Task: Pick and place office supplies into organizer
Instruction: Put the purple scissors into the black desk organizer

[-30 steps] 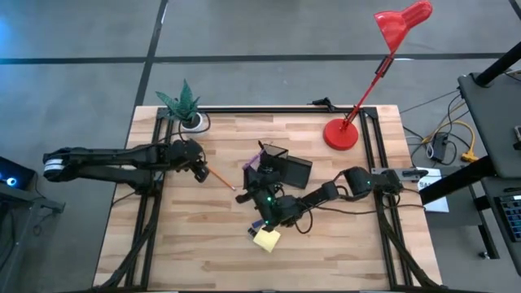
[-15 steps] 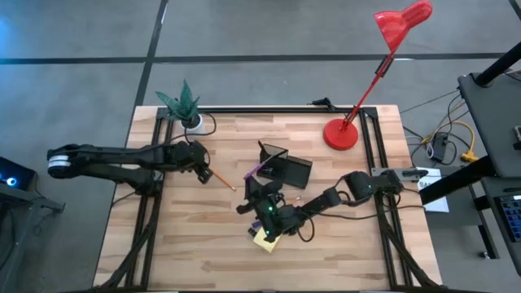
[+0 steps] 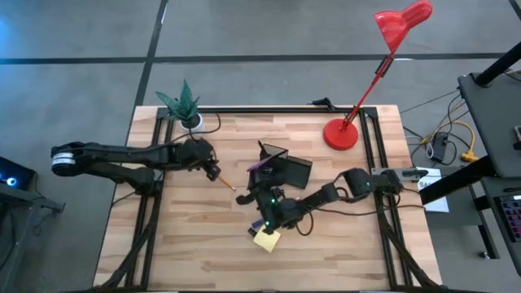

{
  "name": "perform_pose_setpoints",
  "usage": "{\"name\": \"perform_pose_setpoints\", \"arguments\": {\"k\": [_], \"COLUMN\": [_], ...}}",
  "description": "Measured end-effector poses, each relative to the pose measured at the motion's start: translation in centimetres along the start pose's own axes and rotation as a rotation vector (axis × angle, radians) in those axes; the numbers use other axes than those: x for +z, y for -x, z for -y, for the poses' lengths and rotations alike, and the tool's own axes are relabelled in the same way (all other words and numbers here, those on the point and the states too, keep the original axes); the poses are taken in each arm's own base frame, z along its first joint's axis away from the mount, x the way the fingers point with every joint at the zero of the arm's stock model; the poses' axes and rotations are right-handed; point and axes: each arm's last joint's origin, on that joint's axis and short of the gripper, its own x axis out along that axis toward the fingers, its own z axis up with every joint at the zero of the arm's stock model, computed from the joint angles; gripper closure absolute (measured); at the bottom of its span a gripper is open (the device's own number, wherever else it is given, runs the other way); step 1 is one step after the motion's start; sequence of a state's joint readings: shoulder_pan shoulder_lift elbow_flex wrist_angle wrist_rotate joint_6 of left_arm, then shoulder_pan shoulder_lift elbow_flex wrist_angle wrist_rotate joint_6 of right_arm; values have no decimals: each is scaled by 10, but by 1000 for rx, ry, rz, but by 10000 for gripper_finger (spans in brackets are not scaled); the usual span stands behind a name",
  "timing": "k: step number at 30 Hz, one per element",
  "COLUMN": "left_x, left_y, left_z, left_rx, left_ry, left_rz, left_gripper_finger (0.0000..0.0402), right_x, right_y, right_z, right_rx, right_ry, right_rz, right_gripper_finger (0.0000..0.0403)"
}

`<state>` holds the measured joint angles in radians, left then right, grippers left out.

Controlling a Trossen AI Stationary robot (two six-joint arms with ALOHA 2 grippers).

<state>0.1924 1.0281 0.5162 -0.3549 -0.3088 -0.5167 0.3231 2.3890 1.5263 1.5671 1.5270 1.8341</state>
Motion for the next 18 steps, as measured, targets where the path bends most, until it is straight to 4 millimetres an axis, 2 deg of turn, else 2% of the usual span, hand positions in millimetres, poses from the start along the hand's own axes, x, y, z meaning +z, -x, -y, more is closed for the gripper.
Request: {"name": "perform_pose_setpoints", "arguments": {"k": [10,14,18], "left_x": [24,27,30], "left_y": [1,-1,-2], "left_z": [3,-5,-10], "left_rx": [-64,-24,-6], "left_ry": [91,117,141], "left_rz": [200,208,213], "left_gripper_finger": [265,265,265], "right_x": [7,18,20], "right_y": [-23,-39,-41], "right_z": [-2,-2,-2], "right_rx": [57,87,94], "right_ry": [-224,-229,-224], "right_rz": [56,70,78], "right_gripper_finger": [390,390,390]}}
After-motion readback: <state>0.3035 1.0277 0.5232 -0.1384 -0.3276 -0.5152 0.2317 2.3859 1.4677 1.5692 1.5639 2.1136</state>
